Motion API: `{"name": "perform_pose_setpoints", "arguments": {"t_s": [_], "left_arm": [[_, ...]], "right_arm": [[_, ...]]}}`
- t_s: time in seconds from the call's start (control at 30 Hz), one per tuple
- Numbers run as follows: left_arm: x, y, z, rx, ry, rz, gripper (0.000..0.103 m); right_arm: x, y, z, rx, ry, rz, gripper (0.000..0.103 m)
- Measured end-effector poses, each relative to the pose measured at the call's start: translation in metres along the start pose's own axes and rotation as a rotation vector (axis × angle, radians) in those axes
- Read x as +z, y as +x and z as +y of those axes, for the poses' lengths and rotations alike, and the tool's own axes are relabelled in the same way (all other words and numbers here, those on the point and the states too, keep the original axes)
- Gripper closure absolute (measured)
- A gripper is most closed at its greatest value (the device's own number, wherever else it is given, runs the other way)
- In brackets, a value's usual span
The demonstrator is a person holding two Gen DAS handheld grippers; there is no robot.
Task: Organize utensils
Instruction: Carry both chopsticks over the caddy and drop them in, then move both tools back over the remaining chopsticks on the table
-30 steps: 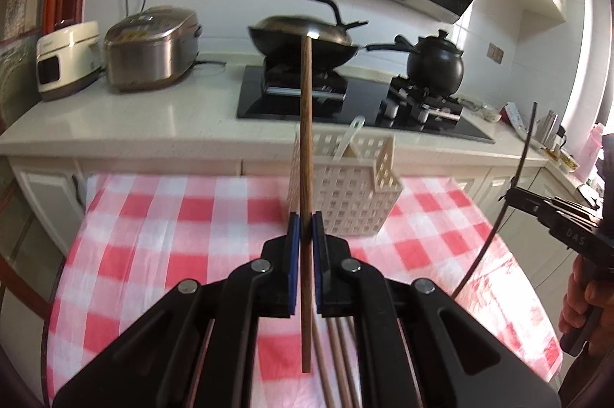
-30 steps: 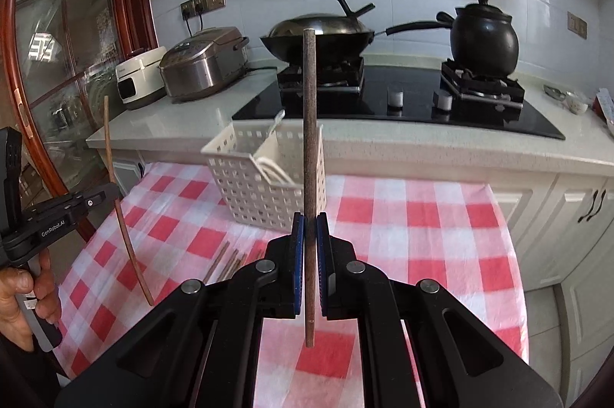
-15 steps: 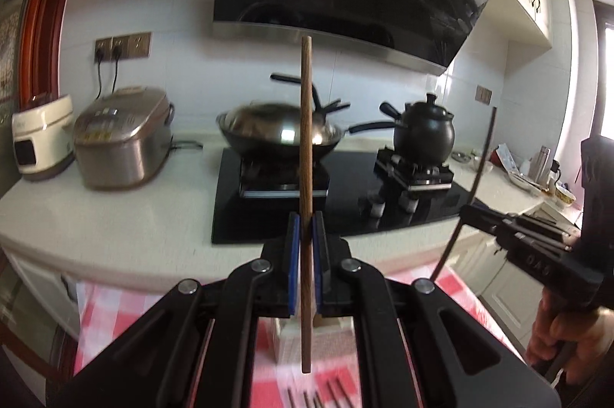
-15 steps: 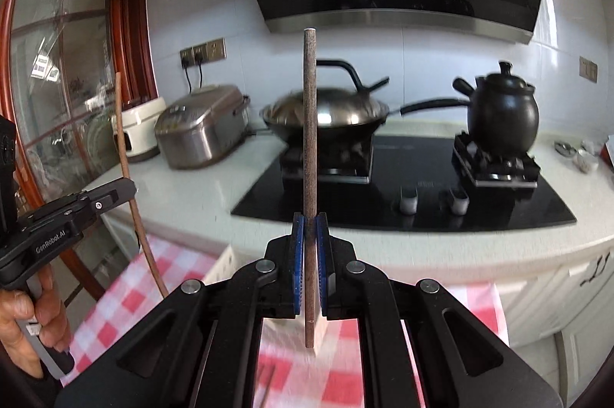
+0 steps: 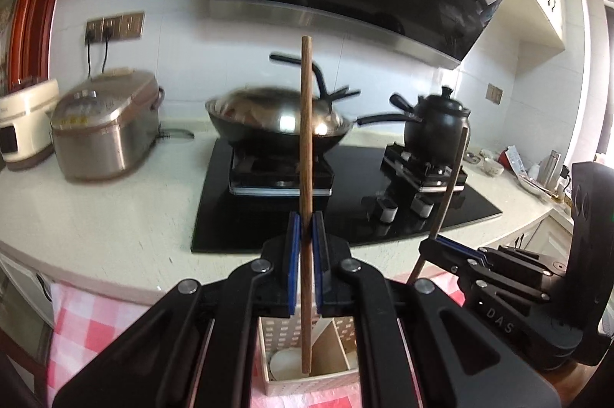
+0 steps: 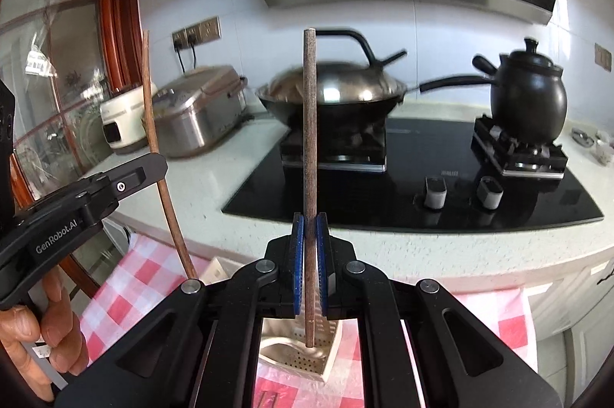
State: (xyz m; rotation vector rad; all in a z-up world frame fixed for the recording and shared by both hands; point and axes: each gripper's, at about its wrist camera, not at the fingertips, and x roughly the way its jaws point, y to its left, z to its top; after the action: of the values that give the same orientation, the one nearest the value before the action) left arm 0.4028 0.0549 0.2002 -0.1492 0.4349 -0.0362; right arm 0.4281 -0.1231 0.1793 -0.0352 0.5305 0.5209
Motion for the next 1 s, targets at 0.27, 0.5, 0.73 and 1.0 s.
{"name": "perform_pose_setpoints", "arguments": {"t_s": [0.27,0.5,0.73,1.0], "left_arm": [[-0.032,0.046,0.014,-0.035,-0.076,0.172,0.087],[-0.051,0.046,0.026,-0.037,-0.111,0.198,0.074],[-0.084,-0.008,0.033,-0.008,-0.124,0.155,0.074],[-0.182,-0.072,0.037,0.017,-0.118,0.209,0.060]], "right_arm": [[-0.029,0.039,-0.003,0.011,0.011,0.157,0.095],[-0.048,0.046,-0.012,-0.032,0.035,0.170,0.093],[-0.088,-0.001,-0.031,-0.100,0.081,0.089,0.041],[-0.199,-0.048,-0.039,-0.121,0.150,0.171,0.025]]}}
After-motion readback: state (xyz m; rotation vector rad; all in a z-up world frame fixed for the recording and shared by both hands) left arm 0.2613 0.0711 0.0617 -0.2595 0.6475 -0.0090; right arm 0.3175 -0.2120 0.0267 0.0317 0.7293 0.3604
